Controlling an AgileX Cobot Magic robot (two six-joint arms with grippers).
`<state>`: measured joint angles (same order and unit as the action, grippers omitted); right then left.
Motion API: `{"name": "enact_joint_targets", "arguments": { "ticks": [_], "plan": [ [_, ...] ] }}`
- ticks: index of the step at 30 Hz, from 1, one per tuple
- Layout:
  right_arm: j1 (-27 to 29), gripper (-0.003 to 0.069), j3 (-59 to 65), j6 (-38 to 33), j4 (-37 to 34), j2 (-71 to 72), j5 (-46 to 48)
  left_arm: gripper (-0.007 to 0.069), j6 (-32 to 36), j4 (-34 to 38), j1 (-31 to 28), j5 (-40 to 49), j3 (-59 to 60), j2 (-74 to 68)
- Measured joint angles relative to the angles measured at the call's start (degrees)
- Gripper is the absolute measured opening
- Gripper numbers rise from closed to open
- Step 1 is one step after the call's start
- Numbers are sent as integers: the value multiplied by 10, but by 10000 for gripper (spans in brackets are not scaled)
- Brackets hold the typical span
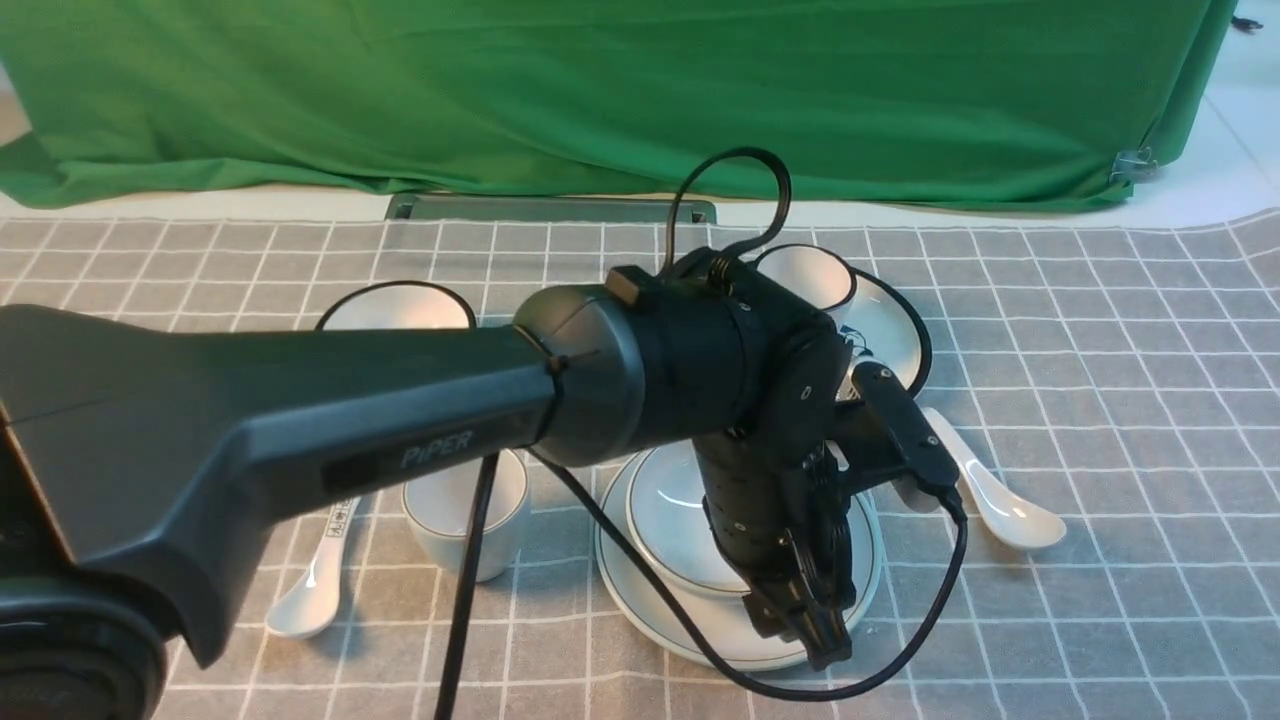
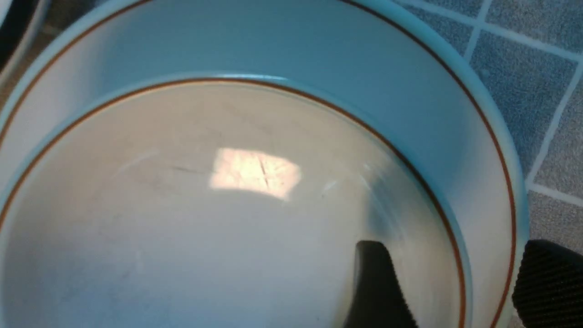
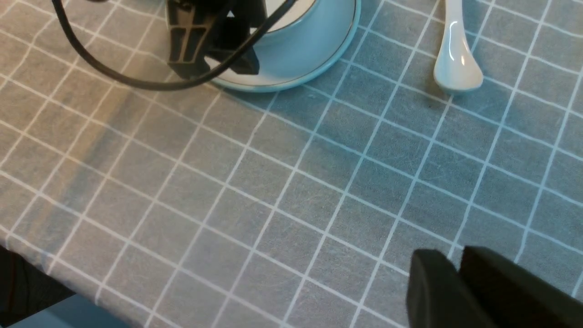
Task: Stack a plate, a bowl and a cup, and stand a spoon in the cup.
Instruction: Use the left arm to put the blue rice bowl into the blue large plate in the middle, then use the left arm to grab a blue teacup
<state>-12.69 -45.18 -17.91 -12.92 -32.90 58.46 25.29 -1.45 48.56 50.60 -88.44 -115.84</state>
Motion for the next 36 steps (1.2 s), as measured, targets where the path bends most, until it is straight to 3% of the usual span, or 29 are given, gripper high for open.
{"name": "enact_joint_targets", "arguments": {
  "ticks": [5,8,11,14,22,27,36],
  "plan": [
    [0,124,0,0,0,0,-2,428,-8,0,0,51,-12,54],
    [0,127,0,0,0,0,-8,340,-12,8,-26,146,-7,159],
    [0,130,0,0,-1,0,-18,251,-7,20,-87,182,27,209],
    [0,133,0,0,-5,0,-27,232,13,24,-139,188,61,218],
    [0,141,0,0,-10,0,-31,334,70,30,-218,166,105,218],
    [0,144,0,0,-10,0,-32,391,104,35,-220,126,128,211],
    [0,144,0,0,-11,0,-32,400,109,28,-220,98,139,149]
  ]
}}
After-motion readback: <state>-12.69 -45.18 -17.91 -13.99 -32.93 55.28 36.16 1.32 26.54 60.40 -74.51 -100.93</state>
